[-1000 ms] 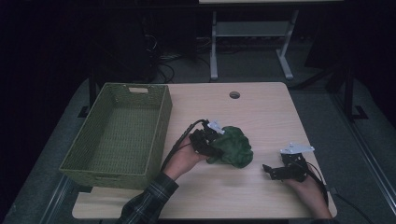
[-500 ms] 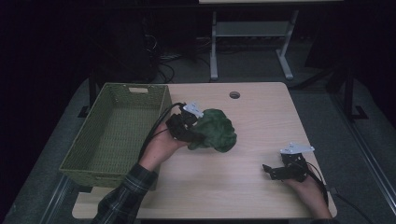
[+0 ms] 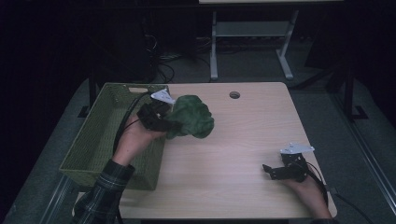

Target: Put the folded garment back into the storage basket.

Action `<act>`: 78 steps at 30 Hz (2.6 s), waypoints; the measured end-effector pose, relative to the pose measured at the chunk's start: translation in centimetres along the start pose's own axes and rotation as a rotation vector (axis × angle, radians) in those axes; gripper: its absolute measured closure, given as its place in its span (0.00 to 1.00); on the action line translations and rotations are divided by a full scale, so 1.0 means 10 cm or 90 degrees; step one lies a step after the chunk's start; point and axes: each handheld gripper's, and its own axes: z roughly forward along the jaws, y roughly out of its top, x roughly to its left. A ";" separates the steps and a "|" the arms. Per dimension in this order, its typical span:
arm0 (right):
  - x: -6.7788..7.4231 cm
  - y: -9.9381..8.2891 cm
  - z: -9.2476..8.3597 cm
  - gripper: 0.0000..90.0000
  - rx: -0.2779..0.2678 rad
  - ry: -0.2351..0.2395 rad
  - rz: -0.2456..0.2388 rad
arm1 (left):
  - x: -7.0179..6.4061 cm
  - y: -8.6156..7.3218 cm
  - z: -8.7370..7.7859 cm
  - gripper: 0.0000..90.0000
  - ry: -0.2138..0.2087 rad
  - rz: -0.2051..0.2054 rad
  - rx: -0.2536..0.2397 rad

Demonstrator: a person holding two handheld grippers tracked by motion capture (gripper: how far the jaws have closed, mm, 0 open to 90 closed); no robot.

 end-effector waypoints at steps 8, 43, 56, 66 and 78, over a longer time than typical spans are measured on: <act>0.00 0.00 0.00 0.06 0.001 -0.002 0.001 | 0.18 -0.19 -0.25 0.84 0.038 -0.028 -0.008; -0.01 0.00 0.01 0.01 0.008 -0.014 0.010 | 0.98 -1.54 -0.33 0.83 0.165 -0.227 0.035; 0.00 0.00 0.01 0.01 0.008 -0.014 0.012 | 1.10 -1.74 -0.04 0.82 0.138 -0.254 0.069; 0.00 0.00 0.01 0.01 0.008 -0.014 0.012 | 1.12 -1.79 0.06 0.74 0.145 -0.258 0.134; -0.01 0.00 0.01 0.01 0.008 -0.014 0.012 | 1.12 -1.79 0.05 0.37 0.170 -0.242 0.117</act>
